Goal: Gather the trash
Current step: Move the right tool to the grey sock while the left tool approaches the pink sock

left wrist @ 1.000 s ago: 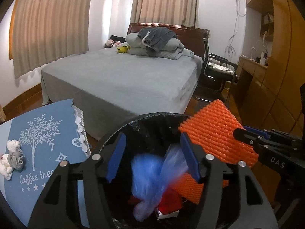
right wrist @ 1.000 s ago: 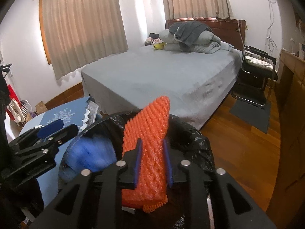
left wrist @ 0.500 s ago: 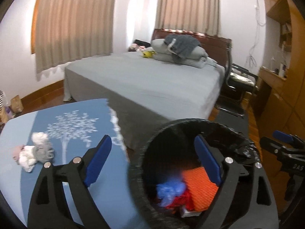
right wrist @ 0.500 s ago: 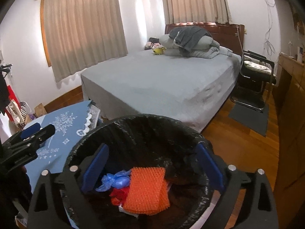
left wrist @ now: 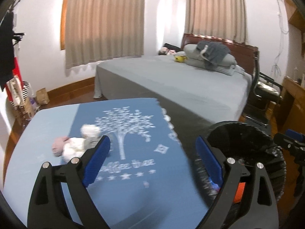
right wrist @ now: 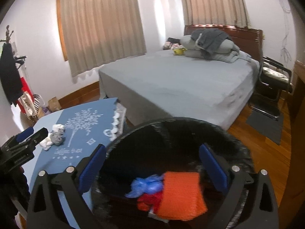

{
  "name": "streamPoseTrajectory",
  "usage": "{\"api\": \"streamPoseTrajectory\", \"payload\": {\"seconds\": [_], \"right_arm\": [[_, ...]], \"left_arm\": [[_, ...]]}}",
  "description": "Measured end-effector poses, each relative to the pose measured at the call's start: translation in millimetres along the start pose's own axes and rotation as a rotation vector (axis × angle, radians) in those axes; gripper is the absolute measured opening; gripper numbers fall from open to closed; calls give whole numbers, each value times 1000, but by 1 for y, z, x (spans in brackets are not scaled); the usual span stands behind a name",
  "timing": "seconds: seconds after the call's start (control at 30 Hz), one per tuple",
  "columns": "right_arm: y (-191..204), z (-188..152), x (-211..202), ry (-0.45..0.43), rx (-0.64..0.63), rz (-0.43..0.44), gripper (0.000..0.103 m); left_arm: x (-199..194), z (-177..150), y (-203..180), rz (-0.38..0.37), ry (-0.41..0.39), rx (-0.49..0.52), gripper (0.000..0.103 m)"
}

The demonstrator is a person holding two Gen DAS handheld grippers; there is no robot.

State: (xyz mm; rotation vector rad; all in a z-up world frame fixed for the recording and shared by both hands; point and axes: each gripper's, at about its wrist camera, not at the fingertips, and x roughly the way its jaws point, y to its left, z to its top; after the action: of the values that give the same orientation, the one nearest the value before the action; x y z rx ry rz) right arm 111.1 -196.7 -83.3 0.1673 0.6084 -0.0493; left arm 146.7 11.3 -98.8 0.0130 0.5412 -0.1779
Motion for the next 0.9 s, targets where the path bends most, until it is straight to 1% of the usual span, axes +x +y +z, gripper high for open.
{"api": "streamPoseTrajectory", "payload": {"seconds": [0.37, 0.5, 0.73, 0.9], "right_arm": [[80, 10, 36, 11, -74, 105, 96], [111, 12, 52, 21, -97, 144, 96], [164, 11, 83, 43, -138, 202, 96], [194, 6, 105, 68, -160, 229, 96]], "left_arm": [[-9, -8, 82, 136, 10, -58, 89], [-9, -12, 107, 176, 17, -65, 89], [0, -19, 151, 230, 43, -99, 89], [8, -25, 171, 254, 57, -109, 89]]}}
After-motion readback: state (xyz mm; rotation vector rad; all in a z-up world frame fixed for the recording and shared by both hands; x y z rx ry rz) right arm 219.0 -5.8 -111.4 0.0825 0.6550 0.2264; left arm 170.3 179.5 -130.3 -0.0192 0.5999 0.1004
